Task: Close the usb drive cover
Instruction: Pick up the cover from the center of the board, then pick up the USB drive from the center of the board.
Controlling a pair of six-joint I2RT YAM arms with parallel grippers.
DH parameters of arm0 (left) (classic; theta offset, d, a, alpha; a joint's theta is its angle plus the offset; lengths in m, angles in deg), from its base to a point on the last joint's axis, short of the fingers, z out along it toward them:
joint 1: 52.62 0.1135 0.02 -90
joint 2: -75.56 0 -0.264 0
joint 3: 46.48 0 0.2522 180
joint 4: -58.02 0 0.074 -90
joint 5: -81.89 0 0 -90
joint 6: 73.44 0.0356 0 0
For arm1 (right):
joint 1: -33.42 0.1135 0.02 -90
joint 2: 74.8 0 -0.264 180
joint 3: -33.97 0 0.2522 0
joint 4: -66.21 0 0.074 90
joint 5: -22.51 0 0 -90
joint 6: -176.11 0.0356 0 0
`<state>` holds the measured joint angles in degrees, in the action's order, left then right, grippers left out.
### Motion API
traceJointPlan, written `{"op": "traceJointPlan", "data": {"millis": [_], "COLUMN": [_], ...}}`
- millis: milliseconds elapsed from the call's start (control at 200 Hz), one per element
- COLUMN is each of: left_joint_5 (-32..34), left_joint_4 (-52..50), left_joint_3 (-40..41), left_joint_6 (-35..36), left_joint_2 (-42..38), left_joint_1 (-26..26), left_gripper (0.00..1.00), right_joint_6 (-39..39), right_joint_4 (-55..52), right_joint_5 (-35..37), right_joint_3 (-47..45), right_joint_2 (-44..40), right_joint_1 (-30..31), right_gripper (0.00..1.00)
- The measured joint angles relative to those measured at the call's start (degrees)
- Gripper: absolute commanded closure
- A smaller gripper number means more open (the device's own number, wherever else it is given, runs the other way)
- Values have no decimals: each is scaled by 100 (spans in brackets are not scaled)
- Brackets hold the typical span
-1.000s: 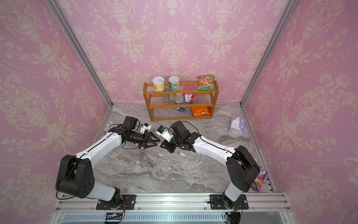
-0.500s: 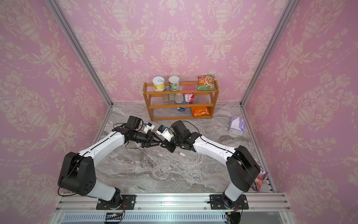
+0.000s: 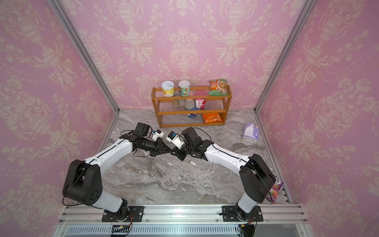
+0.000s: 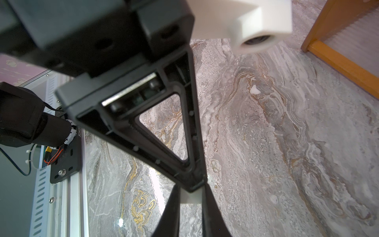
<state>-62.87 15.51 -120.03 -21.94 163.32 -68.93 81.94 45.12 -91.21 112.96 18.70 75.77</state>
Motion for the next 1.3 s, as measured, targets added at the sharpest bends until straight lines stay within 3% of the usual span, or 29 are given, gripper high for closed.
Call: {"op": "traceJointPlan", "data": {"millis": [70,290,455,800,1301], "left_joint_5": [2,-9,-2,-44,-59], "left_joint_4": [7,35,31,46,-216], "left_joint_3": [-9,-61,-173,-328,-479], "left_joint_6": [0,-26,-66,-149,-105], "left_joint_2": [0,4,87,262,269], "left_joint_1": [2,-44,-37,146,345], "left_gripper": [100,100,100,100,100], "right_joint_6": [20,55,-74,-199,-157], "right_joint_4": [22,188,109,-828,-1956], "right_joint_5": [9,55,190,573,925], "right_joint_3": [-2,-11,-278,-852,-472], "right_joint_2": [0,-7,-295,-1342,245], "right_joint_1": [-7,-9,-57,-525,-820], "right_gripper": [84,57,48,43,50]}}
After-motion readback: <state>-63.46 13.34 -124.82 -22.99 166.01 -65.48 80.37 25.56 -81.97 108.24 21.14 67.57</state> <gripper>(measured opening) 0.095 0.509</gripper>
